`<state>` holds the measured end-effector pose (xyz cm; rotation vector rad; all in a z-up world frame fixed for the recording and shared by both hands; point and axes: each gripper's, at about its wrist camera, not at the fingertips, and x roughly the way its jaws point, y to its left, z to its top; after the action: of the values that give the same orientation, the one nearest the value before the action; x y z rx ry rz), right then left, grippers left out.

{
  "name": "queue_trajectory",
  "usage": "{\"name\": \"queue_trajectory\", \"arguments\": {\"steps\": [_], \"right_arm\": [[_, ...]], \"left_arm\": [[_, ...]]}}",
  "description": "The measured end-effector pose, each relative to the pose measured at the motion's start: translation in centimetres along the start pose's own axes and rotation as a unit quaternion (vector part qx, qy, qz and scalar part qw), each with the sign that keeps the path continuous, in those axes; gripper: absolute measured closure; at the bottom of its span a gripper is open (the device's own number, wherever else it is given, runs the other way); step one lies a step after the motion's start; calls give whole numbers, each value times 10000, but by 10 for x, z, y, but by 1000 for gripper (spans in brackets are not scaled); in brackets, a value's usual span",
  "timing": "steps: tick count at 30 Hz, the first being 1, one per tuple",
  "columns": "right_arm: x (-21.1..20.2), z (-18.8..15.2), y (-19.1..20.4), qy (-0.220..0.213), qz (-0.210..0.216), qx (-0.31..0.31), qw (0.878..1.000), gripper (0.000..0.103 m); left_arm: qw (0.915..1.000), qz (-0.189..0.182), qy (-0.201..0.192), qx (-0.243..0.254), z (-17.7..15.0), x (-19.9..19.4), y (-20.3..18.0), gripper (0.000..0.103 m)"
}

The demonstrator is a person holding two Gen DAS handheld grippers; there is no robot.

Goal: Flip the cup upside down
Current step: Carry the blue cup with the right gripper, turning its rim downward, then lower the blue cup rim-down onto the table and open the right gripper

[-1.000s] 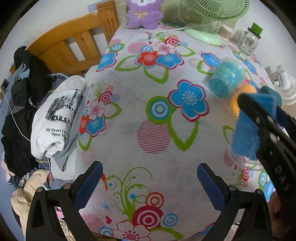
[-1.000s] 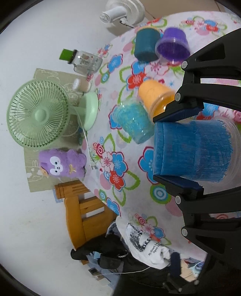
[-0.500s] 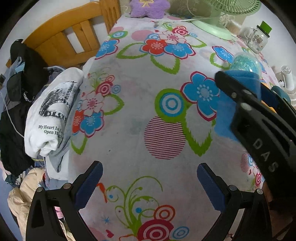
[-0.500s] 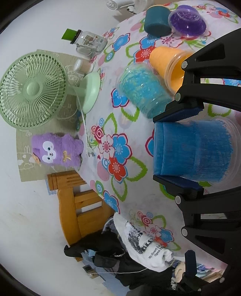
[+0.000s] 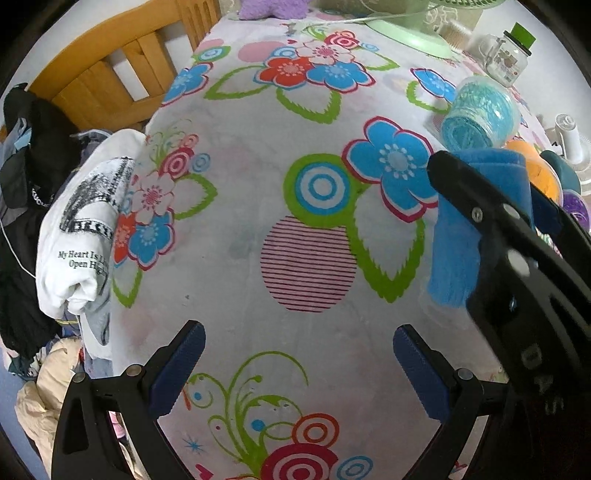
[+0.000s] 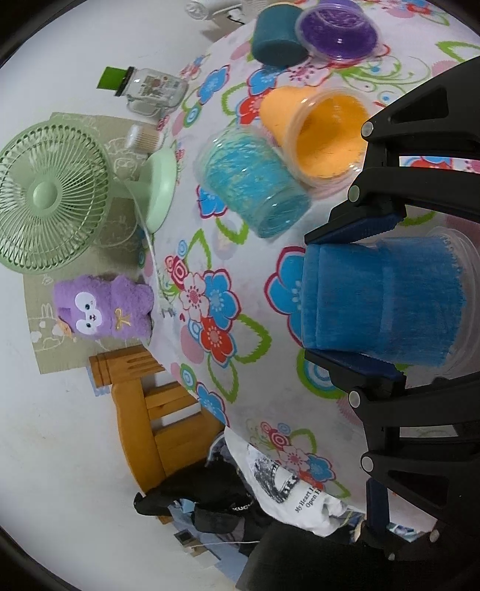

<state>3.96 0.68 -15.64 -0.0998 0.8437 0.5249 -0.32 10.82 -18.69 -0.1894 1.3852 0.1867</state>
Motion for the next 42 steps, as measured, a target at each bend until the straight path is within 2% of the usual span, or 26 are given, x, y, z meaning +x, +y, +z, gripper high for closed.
{"name": "queue_trajectory", "arguments": {"steps": [6,14,21,23,27,32,33,34,39,42], "right_arm": [[-13,-5,-1,77,64,154,9998,46],[-29,-3,-9,-2,-127,257,9996,46],[-34,-5,-15,38,-211,279,9994,45],[-34,-8,-15,23,-329,195,9993,46],[-33,-14,-16,77,-397,163,9990,46],[-32,-21,-10,101,-380,46,9992,44],[-31,-21,-9,125,-389,-3,9992,41],[-28,-21,-8,205,-388,-26,9990,32],[-30,-23,-11,420,-333,173,9984,16],[-33,-24,-17,576,-340,346,9972,14]], "left_arm": [[10000,38,50,-27,3,5,3,1],[9998,193,7,79,6,14,-5,0],[9996,231,-107,-146,11,12,6,0],[9995,236,-60,-207,9,10,11,0],[9995,3,11,-322,-1,5,16,0],[9997,93,119,-209,-10,5,11,0],[9997,96,117,-212,-10,4,11,0],[9997,102,105,-204,-11,2,11,0],[9997,173,44,-152,-13,-6,10,0],[9997,209,73,-133,-15,-12,9,0]]}}
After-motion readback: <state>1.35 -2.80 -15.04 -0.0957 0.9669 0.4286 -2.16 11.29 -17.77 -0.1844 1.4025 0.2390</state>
